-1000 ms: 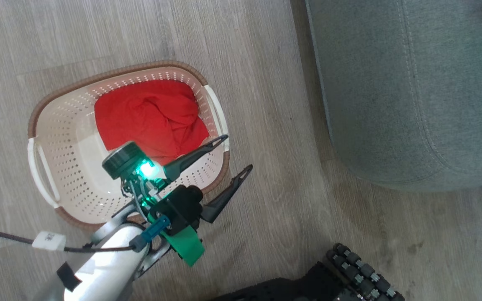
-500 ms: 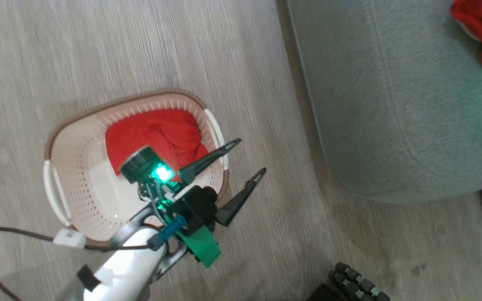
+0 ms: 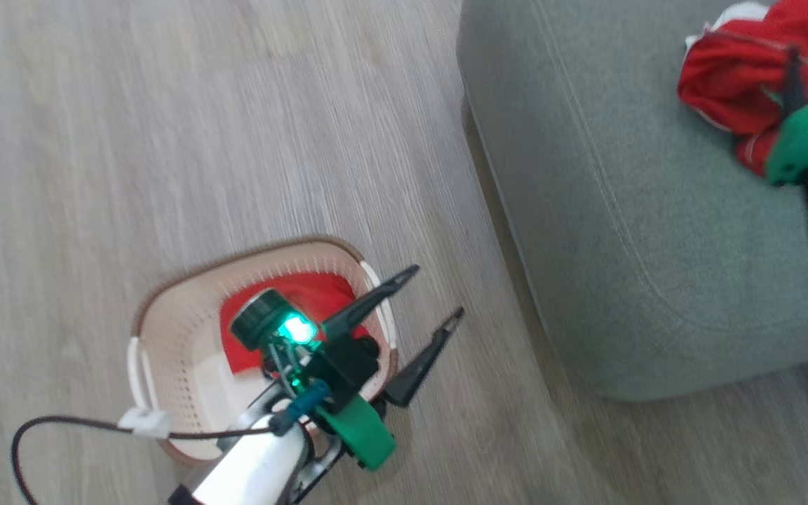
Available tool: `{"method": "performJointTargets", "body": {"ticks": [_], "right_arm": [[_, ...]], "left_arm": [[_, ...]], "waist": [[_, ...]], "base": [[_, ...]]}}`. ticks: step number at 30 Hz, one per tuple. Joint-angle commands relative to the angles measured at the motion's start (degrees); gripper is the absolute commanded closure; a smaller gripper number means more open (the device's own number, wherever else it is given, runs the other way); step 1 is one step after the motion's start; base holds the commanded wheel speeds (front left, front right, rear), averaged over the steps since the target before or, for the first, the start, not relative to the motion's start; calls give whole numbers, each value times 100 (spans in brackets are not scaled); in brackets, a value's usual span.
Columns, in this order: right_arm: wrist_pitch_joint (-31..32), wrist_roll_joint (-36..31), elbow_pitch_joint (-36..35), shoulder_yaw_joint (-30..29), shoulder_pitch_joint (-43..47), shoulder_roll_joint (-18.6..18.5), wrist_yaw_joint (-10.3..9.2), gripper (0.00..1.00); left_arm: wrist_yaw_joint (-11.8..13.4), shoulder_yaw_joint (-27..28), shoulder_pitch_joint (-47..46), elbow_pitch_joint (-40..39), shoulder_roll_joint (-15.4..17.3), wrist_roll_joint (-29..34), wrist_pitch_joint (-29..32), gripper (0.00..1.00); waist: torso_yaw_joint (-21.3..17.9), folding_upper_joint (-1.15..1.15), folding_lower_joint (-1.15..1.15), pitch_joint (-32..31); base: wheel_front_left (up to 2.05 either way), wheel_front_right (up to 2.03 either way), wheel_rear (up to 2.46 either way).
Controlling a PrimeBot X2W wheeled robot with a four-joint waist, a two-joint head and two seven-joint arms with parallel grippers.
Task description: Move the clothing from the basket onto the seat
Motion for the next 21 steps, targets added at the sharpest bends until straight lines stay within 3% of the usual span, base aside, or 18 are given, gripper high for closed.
{"method": "performJointTargets", "body": {"ticks": [1, 9, 16, 21], "right_arm": [[-76, 497, -603, 587, 377, 44, -2, 0], [-77, 2754, -3024, 2151, 2044, -361, -2, 0], [-77, 3510, -4471, 2416, 2967, -389, -2, 0], [-77, 3747, -5278, 2368, 3594, -119, -2, 0]], "left_arm": [[62, 381, 52, -169, -94, -10, -28, 0], [216, 1158, 423, -107, -337, -31, -28, 0], [373, 1665, 632, -142, -466, -7, -28, 0], [590, 2124, 790, -160, -557, -94, -28, 0]], "waist": [[144, 0, 1, -349], [548, 0, 1, -888], [890, 0, 1, -1189], [1165, 0, 1, -1381]], "base": [[0, 0, 0], [0, 0, 0], [0, 0, 0], [0, 0, 0]]}}
